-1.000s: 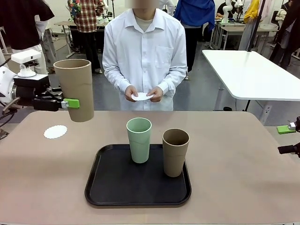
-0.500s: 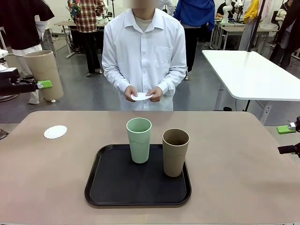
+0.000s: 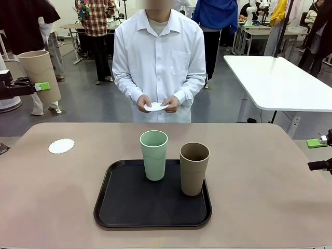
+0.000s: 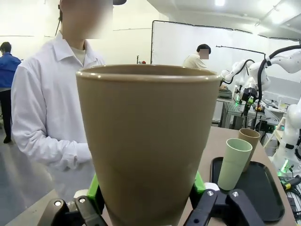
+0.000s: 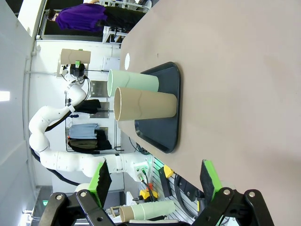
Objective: Place coasters on the table and set cups on them.
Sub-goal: Pick up one Reusable plastic cup and place it on a coaster set by the human.
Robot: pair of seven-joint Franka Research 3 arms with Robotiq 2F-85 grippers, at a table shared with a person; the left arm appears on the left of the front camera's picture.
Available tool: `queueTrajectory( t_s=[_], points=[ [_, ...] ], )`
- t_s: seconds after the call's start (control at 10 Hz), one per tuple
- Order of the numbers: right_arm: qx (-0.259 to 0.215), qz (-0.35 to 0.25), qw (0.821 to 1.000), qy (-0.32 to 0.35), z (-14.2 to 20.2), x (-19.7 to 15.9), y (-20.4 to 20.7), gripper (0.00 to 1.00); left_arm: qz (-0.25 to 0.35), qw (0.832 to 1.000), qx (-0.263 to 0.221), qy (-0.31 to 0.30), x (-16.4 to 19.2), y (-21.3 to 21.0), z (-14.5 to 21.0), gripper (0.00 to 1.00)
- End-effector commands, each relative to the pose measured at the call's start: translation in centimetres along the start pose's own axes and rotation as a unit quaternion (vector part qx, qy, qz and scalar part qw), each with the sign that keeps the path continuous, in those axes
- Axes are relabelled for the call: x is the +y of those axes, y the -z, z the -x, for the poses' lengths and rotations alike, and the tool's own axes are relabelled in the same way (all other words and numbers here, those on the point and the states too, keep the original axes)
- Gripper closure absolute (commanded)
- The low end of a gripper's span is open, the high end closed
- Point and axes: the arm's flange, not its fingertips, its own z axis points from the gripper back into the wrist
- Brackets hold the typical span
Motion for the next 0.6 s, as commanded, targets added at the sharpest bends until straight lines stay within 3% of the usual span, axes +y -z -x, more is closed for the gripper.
queueTrajectory(
  t_s=[0.0,0.5],
  points=[
    [-0.001,-0.008,1.000,-0.001,-0.13,0.02,0.07,0.00,0.014,1.000,0.012,0.000,0.12,0.03,-0.05,0.16],
    [-0.001,-0.008,1.000,-0.001,-0.13,0.02,0.07,0.00,0.006,1.000,0.008,-0.004,-0.05,0.01,0.56,0.16]
  ],
)
